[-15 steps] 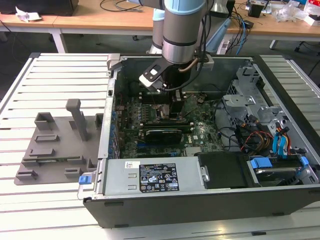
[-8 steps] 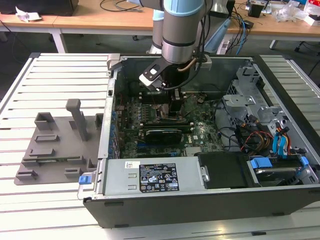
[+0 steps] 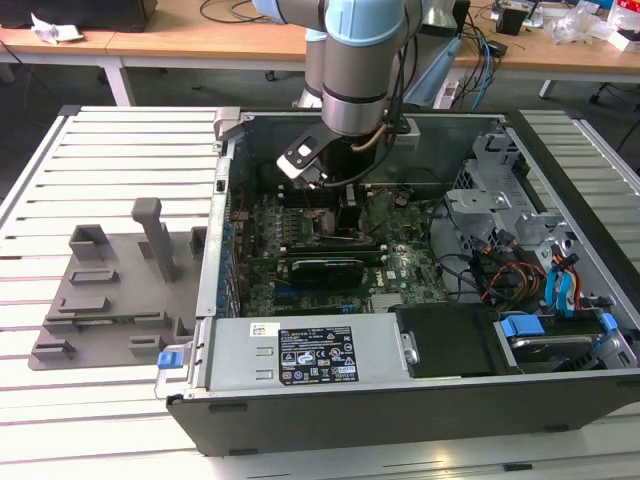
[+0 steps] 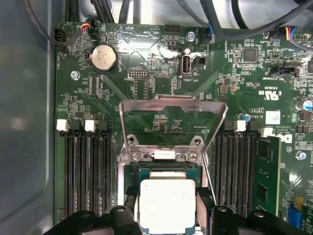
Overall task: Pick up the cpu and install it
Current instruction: 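Place the cpu into insertion slot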
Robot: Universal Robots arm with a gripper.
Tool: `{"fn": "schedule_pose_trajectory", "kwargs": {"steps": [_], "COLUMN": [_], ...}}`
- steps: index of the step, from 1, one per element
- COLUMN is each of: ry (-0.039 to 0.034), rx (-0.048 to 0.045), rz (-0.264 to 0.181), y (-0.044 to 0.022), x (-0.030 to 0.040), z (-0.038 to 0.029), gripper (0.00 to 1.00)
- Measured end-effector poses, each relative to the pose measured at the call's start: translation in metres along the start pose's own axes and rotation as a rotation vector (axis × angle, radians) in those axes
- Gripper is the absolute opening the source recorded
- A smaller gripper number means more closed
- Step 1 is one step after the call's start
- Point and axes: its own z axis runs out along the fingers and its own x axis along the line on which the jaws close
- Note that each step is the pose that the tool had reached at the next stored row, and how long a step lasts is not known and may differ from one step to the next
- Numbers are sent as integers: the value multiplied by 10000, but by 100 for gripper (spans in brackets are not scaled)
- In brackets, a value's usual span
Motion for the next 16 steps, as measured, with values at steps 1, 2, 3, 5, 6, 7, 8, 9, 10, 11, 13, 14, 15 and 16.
{"fn": "schedule_pose_trajectory", "kwargs": {"steps": [1, 2, 3, 5, 6, 7, 8, 9, 10, 11, 13, 14, 15, 16], "ry": [6, 6, 11, 26, 26, 25, 26, 26, 26, 26, 26, 23, 35, 31], "rx": [0, 2, 4, 2, 1, 1, 1, 1, 1, 1, 0, -3, -4, -2], "rz": [1, 1, 1, 2, 1, 1, 2, 1, 2, 2, 2, 2, 2, 2], "y": [-1, -1, -2, -1, -1, -1, -1, -1, -1, -1, -1, 0, 0, 0], "x": [3, 4, 3, 5, 5, 5, 5, 6, 5, 5, 6, 5, 7, 7], "z": [20, 34, 40, 52, 52, 52, 53, 53, 53, 53, 54, 55, 57, 56], "gripper": [55, 55, 55, 55, 55, 55, 55, 55, 55, 55, 55, 55, 56, 62]}}
